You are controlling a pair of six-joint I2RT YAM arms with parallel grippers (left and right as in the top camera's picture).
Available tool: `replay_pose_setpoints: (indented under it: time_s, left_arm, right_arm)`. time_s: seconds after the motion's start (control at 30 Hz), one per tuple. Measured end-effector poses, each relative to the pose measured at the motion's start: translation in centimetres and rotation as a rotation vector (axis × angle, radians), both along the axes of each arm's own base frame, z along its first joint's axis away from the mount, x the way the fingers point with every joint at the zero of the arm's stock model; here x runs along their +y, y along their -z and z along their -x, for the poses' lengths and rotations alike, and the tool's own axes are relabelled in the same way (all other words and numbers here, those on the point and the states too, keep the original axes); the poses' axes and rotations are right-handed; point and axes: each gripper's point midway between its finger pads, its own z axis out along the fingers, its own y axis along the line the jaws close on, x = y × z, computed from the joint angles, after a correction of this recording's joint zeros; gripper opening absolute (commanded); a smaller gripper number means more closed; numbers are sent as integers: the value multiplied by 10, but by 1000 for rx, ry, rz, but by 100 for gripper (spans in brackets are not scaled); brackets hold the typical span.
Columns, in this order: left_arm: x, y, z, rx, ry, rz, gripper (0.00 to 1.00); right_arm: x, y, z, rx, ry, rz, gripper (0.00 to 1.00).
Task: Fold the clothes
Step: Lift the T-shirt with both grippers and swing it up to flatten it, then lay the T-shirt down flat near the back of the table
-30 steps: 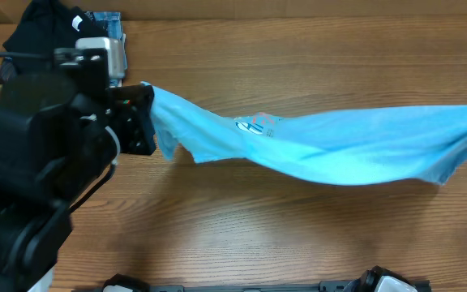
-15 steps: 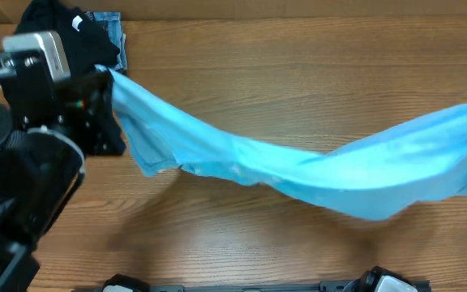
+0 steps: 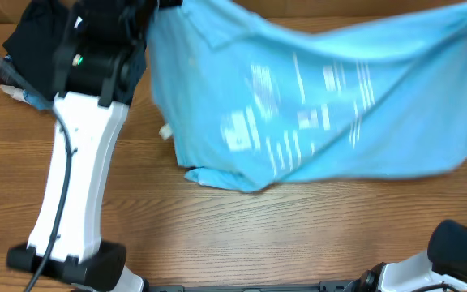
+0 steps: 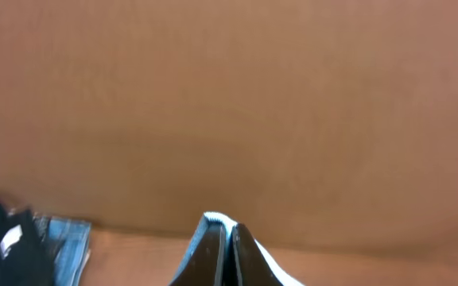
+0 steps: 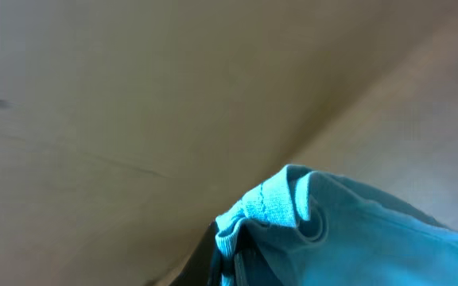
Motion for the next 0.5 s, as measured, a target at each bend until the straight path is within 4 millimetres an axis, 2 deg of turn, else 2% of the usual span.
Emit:
replay_pose_setpoints:
  time_s: [0.1, 0.17, 0.23, 0.33, 0.43, 0.5]
  left_arm:
    - [6, -19, -3, -67, -15, 11, 4]
    - [10, -48, 6, -129, -17, 15, 4]
    - [14, -76, 23, -168, -16, 11, 4]
    - [22, -101, 55, -176, -15, 1, 5]
    - [28, -97, 81, -114, -10, -23, 6]
    - [27, -76, 89, -20, 6, -46, 7]
  right_arm:
    - [2, -20, -3, -81, -36, 6, 4]
    - [2, -33, 1, -112, -43, 7, 4]
    - [-2, -42, 11, -120, -36, 5, 4]
    - [-4, -44, 28, -93, -21, -3, 4]
    - [1, -29, 43, -13, -9, -18, 4]
    - [2, -12, 51, 66, 4, -15, 4]
